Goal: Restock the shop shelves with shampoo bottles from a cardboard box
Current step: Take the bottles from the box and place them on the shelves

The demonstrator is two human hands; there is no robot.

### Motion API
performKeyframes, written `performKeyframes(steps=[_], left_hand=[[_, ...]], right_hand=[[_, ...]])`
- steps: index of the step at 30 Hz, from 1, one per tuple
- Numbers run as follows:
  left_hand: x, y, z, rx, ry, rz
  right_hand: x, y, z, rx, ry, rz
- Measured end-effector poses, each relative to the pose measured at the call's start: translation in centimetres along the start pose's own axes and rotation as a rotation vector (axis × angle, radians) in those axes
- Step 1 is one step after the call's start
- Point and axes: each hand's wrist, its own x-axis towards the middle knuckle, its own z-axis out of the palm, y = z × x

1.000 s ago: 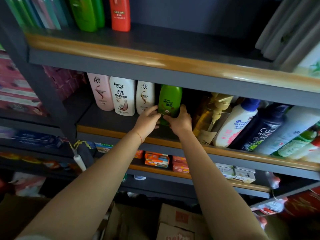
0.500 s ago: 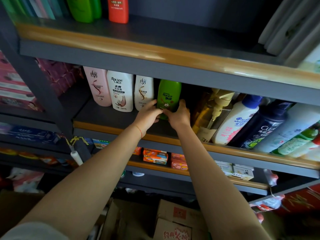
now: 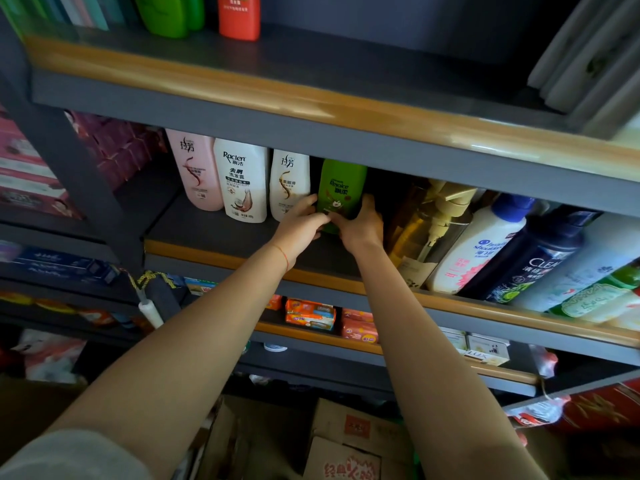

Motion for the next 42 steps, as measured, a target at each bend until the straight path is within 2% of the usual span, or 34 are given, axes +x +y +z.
performKeyframes(steps=[5,8,10,13,17,21,24,26,29,33,35,38,40,42], left_hand=[[-0.4,-0.1,-0.3,0.032,0.034,0.008],[-2.4,0.3,-1.9,0.007,0.181,0.058],[-4.6,0.4,-4.1,-0.049,0.284,0.094],[-8.1,-1.0,-8.8,-0.074,0.41,0.062],[-13.8,-6.9,-17.7,-0.122,0.632,-0.069],[-24.1,-18.3,-25.8,-0.047,0.912,-0.393],[-32.9,-27.6,-28.8,0.295,1.214,-0.74],[-36.8,-31.5,-29.5,0.412,1.359,-0.893],[-39.2,-34.7,-30.4,0.455,1.336,-0.959],[-39.6,-38.1,-31.3,0.636,1.136,-1.147],[-40.0,-39.5,-31.4,0.698,1.073,-1.183],[-41.3,-41.2,-31.4,0.699,1.085,-1.165],[-42.2,-42.0,-31.3,0.682,1.108,-1.143],[-42.5,-42.5,-31.3,0.683,1.119,-1.13]], right_hand=[[-1.3,0.0,-0.9,0.058,0.037,-0.019],[-4.1,-0.7,-0.9,0.25,0.152,-0.083],[-6.8,-2.3,-0.1,0.365,0.125,-0.163],[-11.3,-5.3,2.9,0.464,-0.159,-0.265],[-16.7,-7.0,12.2,0.416,-0.547,-0.288],[-23.1,-4.8,23.0,0.202,-0.939,-0.159],[-28.7,-1.6,30.4,0.021,-1.164,-0.028],[-32.4,1.2,34.9,-0.117,-1.272,0.032],[-36.3,5.9,40.4,-0.274,-1.313,0.115],[-37.9,9.8,45.3,-0.419,-1.203,0.21],[-37.0,12.5,48.1,-0.563,-1.163,0.167],[-35.3,18.3,52.6,-0.769,-1.1,0.101],[-36.8,15.7,52.6,-0.764,-1.105,0.22],[-37.4,16.0,53.7,-0.742,-1.133,0.285]])
